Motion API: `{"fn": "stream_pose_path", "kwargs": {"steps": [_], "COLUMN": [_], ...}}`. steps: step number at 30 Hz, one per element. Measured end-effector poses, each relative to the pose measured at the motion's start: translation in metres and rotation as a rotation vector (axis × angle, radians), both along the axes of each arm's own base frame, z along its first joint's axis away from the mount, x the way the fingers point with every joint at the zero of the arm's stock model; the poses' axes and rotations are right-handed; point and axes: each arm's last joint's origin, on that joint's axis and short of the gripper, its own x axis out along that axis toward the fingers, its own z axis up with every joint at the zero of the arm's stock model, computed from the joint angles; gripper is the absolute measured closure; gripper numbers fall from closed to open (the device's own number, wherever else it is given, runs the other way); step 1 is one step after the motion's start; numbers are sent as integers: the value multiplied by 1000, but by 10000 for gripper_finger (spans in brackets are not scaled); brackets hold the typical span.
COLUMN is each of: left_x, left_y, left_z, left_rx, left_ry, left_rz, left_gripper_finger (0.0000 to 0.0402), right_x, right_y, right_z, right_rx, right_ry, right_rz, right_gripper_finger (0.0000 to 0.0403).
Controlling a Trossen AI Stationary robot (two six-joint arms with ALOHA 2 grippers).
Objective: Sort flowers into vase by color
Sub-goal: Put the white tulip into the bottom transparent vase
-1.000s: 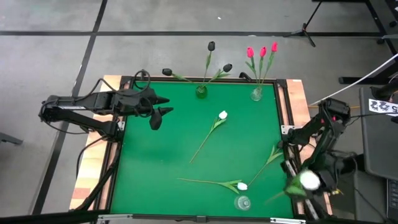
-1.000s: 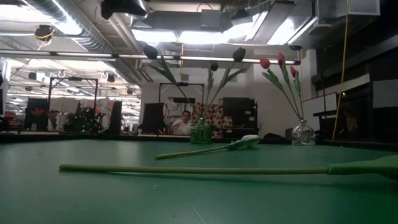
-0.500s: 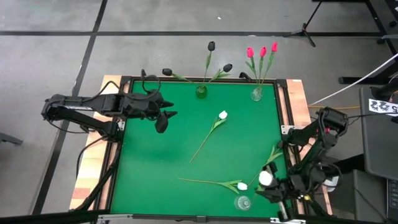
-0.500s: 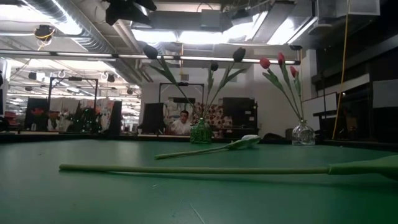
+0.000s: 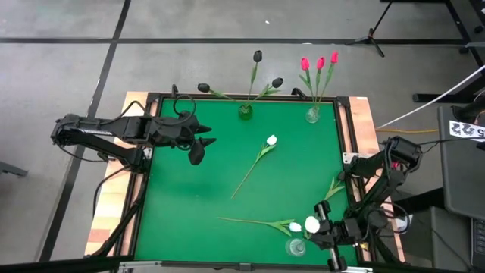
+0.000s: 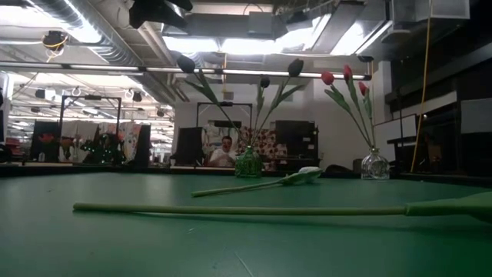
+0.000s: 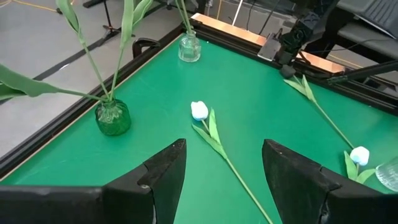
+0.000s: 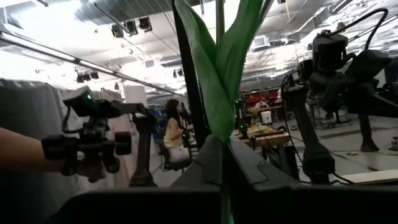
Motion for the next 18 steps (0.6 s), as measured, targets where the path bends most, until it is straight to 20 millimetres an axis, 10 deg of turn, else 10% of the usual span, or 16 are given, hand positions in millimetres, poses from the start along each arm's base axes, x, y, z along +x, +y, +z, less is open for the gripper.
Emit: {"fn": "stream_pose_path", "kwargs": {"steps": [18], "left_x": [0], "left_y": [0], "left_z": [0], "left_rx": [6], "left_ry": [3], "left_rz": [-3], "left_gripper_finger": [196], "right_x": [7], "right_y": [3], "right_z": [-21], "right_rx": [-4], "right_ry": [64], "right_rz": [-38], "right_gripper_finger": [395]}}
